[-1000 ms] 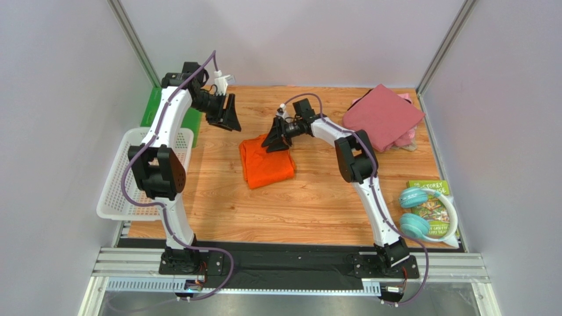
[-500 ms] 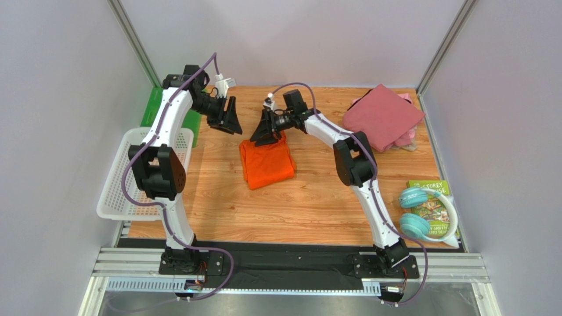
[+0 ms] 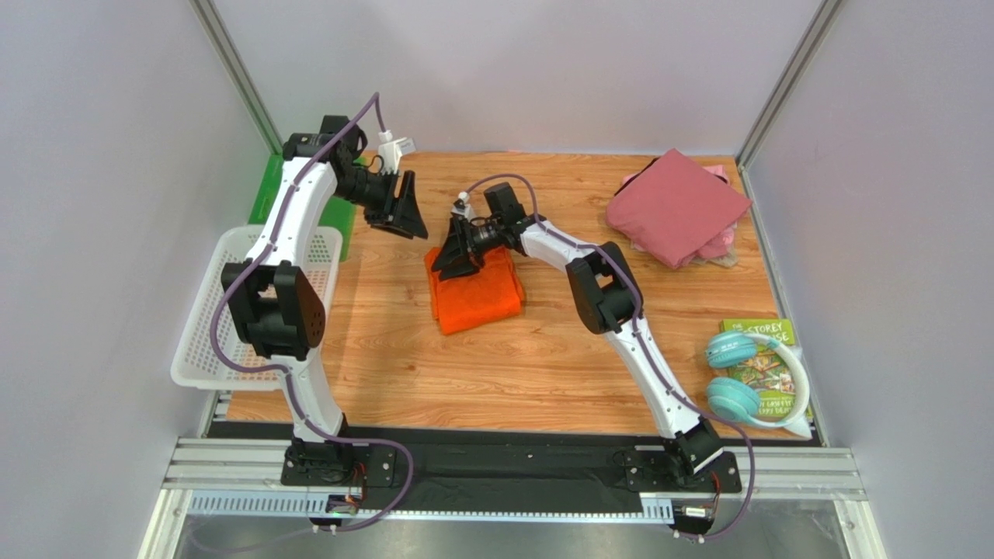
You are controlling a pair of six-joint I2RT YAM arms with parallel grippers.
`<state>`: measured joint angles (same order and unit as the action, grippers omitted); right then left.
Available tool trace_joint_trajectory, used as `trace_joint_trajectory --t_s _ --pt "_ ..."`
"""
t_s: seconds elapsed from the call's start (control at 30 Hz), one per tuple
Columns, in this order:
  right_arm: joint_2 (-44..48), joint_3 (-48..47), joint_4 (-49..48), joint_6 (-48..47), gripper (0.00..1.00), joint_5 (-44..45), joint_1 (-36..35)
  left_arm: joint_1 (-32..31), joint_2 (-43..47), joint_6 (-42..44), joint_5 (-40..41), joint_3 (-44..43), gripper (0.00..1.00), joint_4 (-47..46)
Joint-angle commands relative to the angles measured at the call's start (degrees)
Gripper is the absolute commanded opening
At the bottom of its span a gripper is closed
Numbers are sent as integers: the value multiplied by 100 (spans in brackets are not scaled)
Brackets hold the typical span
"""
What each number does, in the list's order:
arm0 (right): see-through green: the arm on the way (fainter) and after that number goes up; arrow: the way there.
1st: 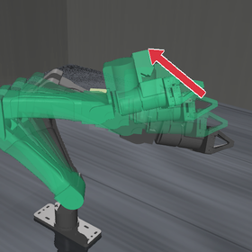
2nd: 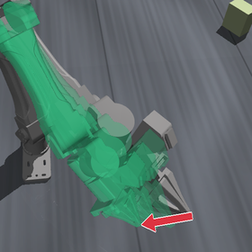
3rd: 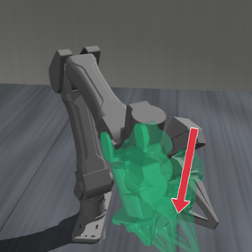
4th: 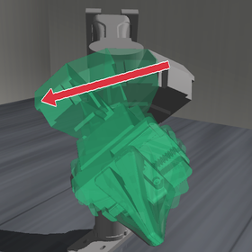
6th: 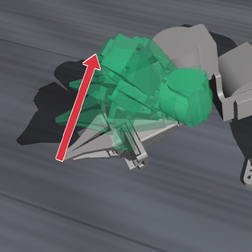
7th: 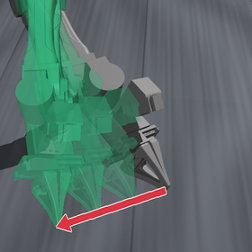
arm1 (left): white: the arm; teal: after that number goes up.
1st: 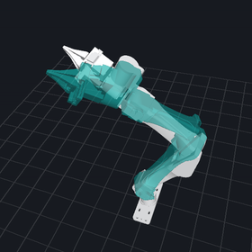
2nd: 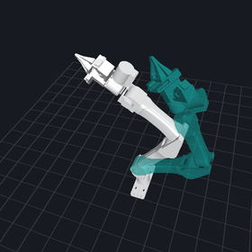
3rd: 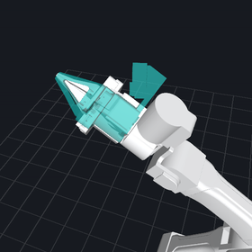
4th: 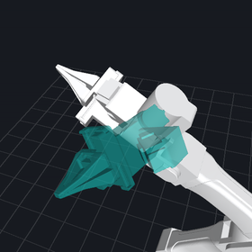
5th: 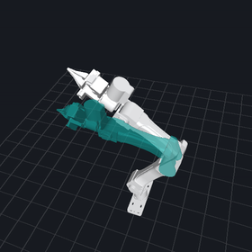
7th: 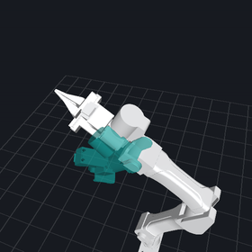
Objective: Fold and stack the t-shirts
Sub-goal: Fold the tshirt
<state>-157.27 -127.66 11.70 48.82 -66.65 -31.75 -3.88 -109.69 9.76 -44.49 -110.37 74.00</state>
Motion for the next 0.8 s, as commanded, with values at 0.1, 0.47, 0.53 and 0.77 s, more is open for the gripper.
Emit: trace_joint_trajectory --t_s 0.1,0.47,0.53,0.77 --pt "572 56 262 -345 49 12 46 45 325 114 -279 86 58 -8" --pt "2587 1997 754 -1357 51 223 345 45 211 175 -262 -46 58 62" --pt "2867 2577 763 -1514 51 240 310 45 185 176 -271 -64 58 62" --pt "2957 3993 -115 -1113 49 249 178 45 167 167 -306 -90 58 53"
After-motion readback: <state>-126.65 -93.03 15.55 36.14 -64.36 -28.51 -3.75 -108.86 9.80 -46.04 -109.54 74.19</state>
